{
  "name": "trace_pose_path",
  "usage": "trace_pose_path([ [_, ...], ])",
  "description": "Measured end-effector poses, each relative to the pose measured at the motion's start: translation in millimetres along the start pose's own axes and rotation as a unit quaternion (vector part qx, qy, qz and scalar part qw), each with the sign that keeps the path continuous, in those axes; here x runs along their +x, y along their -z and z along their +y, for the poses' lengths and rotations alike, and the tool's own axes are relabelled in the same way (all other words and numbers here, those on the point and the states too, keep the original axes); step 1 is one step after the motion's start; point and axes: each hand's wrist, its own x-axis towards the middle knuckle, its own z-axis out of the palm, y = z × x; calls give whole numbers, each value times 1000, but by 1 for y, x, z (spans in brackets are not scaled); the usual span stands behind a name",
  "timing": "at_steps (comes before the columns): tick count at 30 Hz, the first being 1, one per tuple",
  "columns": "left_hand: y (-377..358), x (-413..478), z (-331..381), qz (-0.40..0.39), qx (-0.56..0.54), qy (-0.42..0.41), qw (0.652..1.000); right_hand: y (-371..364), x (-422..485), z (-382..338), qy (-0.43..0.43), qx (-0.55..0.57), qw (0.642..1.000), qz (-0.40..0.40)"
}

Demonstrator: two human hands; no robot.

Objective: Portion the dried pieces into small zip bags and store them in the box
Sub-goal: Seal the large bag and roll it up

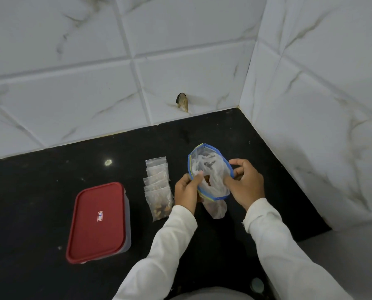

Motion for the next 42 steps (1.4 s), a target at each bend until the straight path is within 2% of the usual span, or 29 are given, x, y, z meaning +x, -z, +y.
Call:
trace_pose_path([
  [3,3,3,6,16,51,-22,998,4,3,-5,-8,-7,1000,4],
  [7,1,4,17,51,139,-112,983,13,6,-18,13,18,999,27],
  [14,-10,-1,47,78,173,-238,953,24,12,-44,149,4,988,33],
  [17,-14,-2,50,64,152,-287,944,27,17,-54,203,-47,978,-13],
  [20,-13,5,40,18,185,-232,955,23,22,-54,180,-150,968,-84],
  [23,-7,5,27,-10,200,-193,960,17,18,-47,202,-93,974,-40],
  [25,-2,5,23,15,199,-179,963,12,14,-39,215,-70,974,-16],
  [29,12,31,28,98,238,-146,955,10,8,-24,182,-78,980,18],
  [32,20,55,43,93,253,-102,958,16,-3,-19,183,-61,981,20],
  [37,23,86,75,50,293,-66,952,16,-33,4,23,-73,997,-26],
  [40,18,96,81,-10,365,-55,929,13,-46,11,-40,-41,995,-86],
  [42,15,98,84,-30,397,-57,915,13,-46,11,-62,-29,993,-98],
])
